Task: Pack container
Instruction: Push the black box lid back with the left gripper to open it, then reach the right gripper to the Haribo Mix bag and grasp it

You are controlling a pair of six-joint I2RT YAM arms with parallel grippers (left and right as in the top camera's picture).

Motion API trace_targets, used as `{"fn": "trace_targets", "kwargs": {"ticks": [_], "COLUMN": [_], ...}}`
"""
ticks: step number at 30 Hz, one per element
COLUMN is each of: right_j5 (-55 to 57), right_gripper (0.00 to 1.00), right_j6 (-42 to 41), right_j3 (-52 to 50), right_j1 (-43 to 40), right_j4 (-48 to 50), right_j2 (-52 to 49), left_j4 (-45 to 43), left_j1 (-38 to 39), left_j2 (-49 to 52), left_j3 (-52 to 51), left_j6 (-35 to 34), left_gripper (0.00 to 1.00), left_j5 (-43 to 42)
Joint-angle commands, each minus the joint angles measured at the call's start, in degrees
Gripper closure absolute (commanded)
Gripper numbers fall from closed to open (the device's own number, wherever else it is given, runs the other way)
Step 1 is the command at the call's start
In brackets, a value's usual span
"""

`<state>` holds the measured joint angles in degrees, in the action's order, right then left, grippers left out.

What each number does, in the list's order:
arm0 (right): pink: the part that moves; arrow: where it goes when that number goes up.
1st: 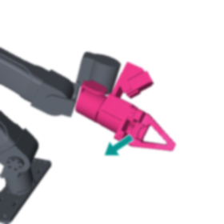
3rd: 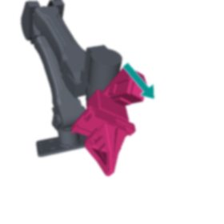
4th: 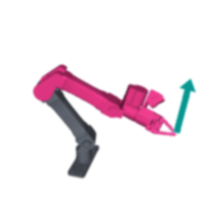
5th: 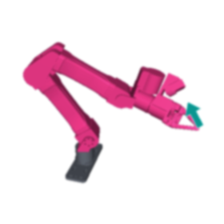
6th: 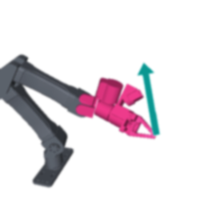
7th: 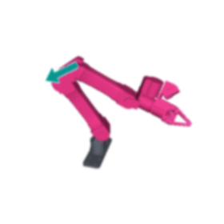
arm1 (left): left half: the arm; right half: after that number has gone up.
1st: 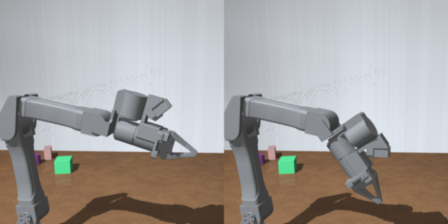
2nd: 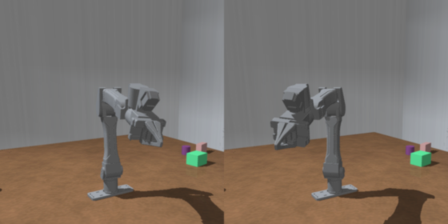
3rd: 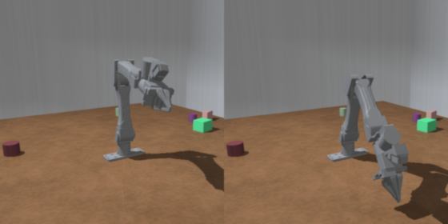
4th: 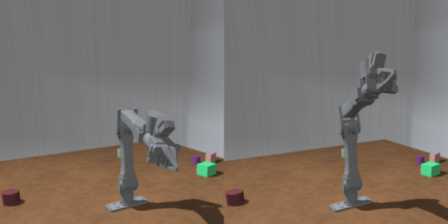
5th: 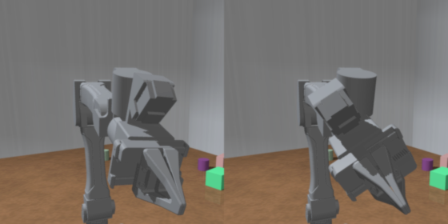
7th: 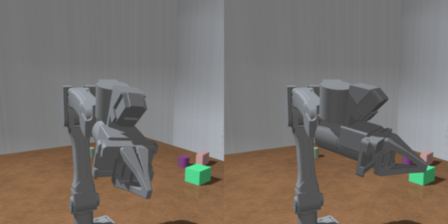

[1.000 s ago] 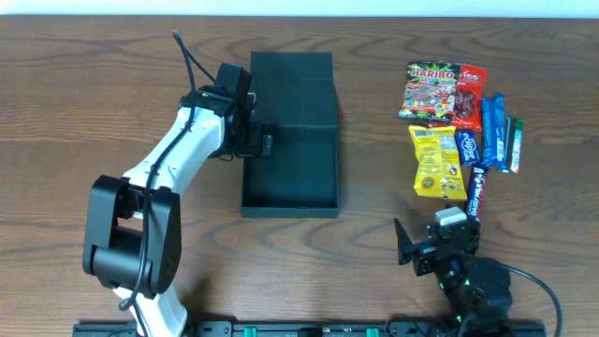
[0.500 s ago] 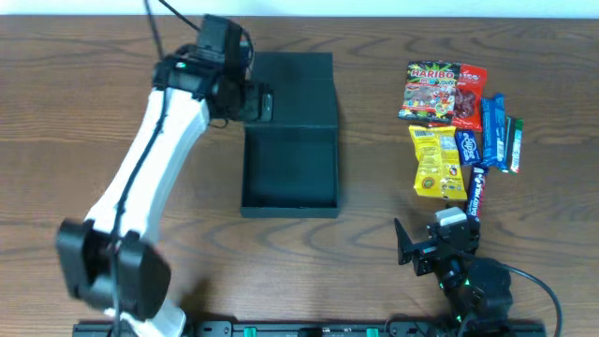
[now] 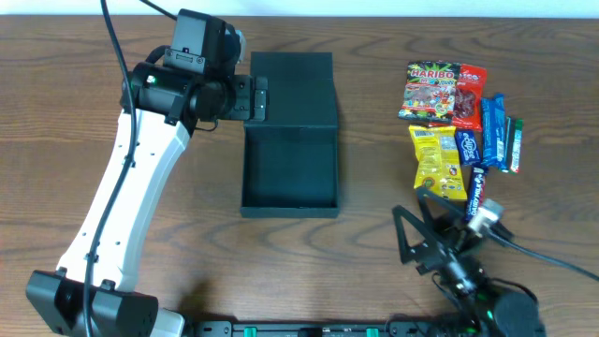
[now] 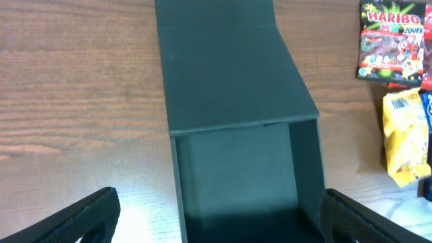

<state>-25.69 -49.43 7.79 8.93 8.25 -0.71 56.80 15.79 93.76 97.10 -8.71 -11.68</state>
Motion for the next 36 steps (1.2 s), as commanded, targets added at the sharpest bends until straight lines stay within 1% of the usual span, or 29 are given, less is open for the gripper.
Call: {"fn": "trace_targets", "kwargs": {"ticks": [1, 4, 7, 9, 11, 12, 15, 16, 19, 21, 25, 26, 28, 30, 34, 36], "right_j5": [1.0, 2.8, -0.1, -3.7, -5.9, -6.1, -5.1, -4.0, -2.1, 3.0, 12.3, 14.8, 18.8, 19.9, 20.2, 19.9], "right_gripper": [0.01, 0.01, 0.01, 0.01, 0.01, 0.01, 0.01, 0.01, 0.01, 0.01, 0.01, 0.01, 0.01, 0.02, 0.11, 0.17], "right_j6": [-2.4, -0.6, 8.2, 16.0, 25.3, 29.1, 42.9, 46.4, 51.8, 52.3, 52.3, 52.2, 51.1, 50.8, 49.0, 48.6], "right_j3": [0.7, 3.2, 10.3, 18.1, 28.0, 32.0, 48.9, 55.0, 69.6, 78.9, 90.8, 92.4, 94.4, 94.5, 94.5, 94.5], "right_j1": [-0.3, -2.9, -7.0, -10.5, -13.7, -14.8, -17.5, -18.1, -19.7, -20.2, -19.5, -19.2, -18.5, -17.7, -16.7, -16.3], "right_j4": [4.0, 2.7, 0.4, -3.2, -9.0, -11.6, -23.3, -27.2, -36.7, -42.5, -49.5, -50.4, -51.2, -50.9, -49.4, -48.7], "right_j2": [-0.3, -5.7, -19.3, -31.3, -44.7, -49.7, -70.4, -77.8, -95.0, -105.6, -118.2, -120.1, -123.1, -124.9, -127.4, -128.3], "left_j4": [0.4, 0.3, -0.6, -1.8, -3.0, -3.4, -4.2, -4.4, -4.9, -5.0, -4.6, -4.5, -4.6, -4.5, -4.5, -4.5], "left_j1": [-0.1, -0.1, -0.1, -0.1, -0.1, -0.1, -0.1, -0.1, -0.1, -0.1, -0.1, -0.1, -0.1, -0.1, -0.1, -0.1], "left_j2": [0.0, 0.0, 0.0, 0.1, 0.5, 0.6, 1.1, 1.3, 1.4, 1.4, 1.5, 1.5, 1.5, 1.5, 1.5, 1.5], "left_j3": [0.6, 0.6, 0.6, 0.6, 0.6, 0.6, 0.6, 0.6, 0.6, 0.6, 0.6, 0.6, 0.6, 0.6, 0.6, 0.6], "left_j6": [1.1, 1.1, 1.5, 1.8, 2.8, 2.8, 2.8, 2.8, 2.8, 2.8, 2.7, 2.7, 2.7, 2.7, 2.8, 2.8], "left_gripper": [0.05, 0.05, 0.05, 0.05, 0.05, 0.05, 0.05, 0.05, 0.05, 0.05, 0.05, 0.05, 0.05, 0.05, 0.05, 0.05], "left_j5": [-0.5, -0.5, -0.4, -0.2, -0.1, -0.2, -0.1, 0.1, 0.3, 0.3, 1.3, 1.6, 1.6, 1.6, 1.6, 1.6]}}
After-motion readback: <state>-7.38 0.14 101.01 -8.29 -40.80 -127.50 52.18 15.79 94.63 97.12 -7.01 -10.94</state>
